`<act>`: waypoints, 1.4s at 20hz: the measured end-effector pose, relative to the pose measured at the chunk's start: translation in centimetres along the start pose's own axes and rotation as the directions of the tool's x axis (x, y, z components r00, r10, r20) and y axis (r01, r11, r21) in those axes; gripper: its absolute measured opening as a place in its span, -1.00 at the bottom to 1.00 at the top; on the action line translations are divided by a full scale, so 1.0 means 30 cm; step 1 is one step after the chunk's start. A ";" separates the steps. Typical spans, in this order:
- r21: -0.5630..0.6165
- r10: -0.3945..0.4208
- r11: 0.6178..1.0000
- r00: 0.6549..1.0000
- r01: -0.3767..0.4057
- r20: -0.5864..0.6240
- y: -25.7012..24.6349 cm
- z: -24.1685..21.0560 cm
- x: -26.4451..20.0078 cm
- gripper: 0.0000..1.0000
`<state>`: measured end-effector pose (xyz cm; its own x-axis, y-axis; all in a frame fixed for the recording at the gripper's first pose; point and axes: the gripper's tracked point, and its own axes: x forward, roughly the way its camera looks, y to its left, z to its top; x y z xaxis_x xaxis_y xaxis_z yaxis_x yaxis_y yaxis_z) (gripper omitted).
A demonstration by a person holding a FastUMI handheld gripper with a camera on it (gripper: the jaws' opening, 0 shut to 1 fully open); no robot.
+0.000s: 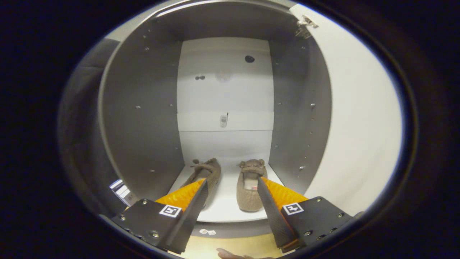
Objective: Open the shoe cabinet door, grab the shoes and put them into the shoe cabinet, then close the shoe cabinet door.
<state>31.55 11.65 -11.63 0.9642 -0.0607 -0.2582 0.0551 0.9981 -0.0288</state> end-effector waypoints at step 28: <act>-0.040 0.052 0.998 0.983 -0.045 0.177 -0.728 0.028 -1.162 0.97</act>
<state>-3.06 -8.03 -1.20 0.9964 -0.0056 -0.0841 0.0010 0.9985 -0.0553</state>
